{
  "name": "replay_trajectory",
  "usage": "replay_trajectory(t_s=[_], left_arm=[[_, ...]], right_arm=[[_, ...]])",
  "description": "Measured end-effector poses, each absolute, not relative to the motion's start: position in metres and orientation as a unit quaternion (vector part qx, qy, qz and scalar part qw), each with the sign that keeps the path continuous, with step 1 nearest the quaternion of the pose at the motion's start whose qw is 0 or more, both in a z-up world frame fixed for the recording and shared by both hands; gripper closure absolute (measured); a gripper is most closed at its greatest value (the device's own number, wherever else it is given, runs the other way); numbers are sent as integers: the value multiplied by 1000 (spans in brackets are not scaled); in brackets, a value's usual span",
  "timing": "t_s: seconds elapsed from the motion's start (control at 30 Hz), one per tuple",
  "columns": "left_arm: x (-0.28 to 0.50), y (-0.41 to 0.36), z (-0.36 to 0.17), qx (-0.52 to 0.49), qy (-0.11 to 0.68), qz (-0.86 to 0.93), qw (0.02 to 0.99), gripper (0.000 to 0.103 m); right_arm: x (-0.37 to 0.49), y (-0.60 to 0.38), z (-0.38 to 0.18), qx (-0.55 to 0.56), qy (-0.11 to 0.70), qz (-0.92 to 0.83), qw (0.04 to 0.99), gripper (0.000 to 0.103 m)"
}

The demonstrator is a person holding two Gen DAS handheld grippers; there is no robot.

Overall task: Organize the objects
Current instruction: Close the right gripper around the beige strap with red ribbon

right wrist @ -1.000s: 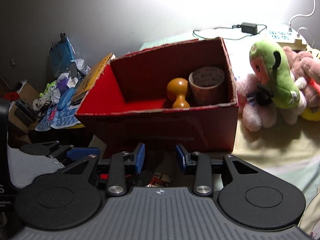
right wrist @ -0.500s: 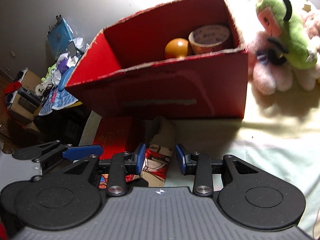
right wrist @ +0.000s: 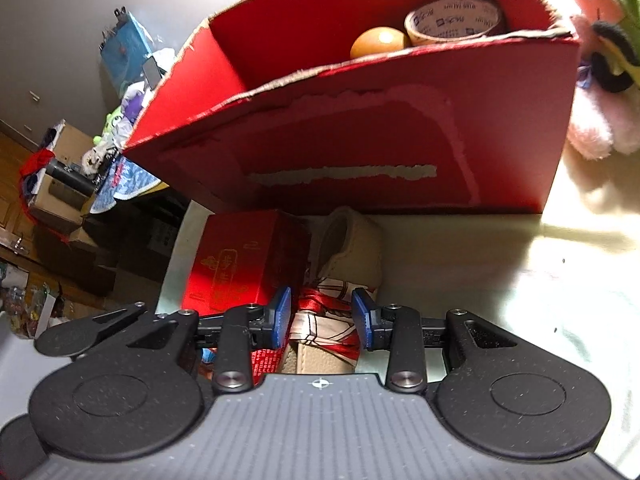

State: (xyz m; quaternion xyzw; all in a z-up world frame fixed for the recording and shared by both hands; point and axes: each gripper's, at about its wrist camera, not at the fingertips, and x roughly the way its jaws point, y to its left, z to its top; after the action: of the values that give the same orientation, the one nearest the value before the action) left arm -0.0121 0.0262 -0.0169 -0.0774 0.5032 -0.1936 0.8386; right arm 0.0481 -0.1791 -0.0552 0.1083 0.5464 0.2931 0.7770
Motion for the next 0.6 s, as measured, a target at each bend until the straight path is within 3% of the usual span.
replay_trajectory(t_s=[0.2, 0.27, 0.5, 0.6], left_arm=[[-9, 24, -17, -83, 499, -201, 839, 14], [-8, 21, -16, -81, 499, -209, 837, 16], [-3, 9, -19, -71, 505, -222, 831, 16], [2, 6, -24, -64, 517, -212, 827, 26]], right_arm=[[51, -182, -60, 108, 553, 294, 772, 65], [52, -186, -61, 109, 553, 291, 773, 57], [51, -202, -62, 128, 552, 288, 772, 57], [51, -207, -62, 134, 552, 287, 772, 57]])
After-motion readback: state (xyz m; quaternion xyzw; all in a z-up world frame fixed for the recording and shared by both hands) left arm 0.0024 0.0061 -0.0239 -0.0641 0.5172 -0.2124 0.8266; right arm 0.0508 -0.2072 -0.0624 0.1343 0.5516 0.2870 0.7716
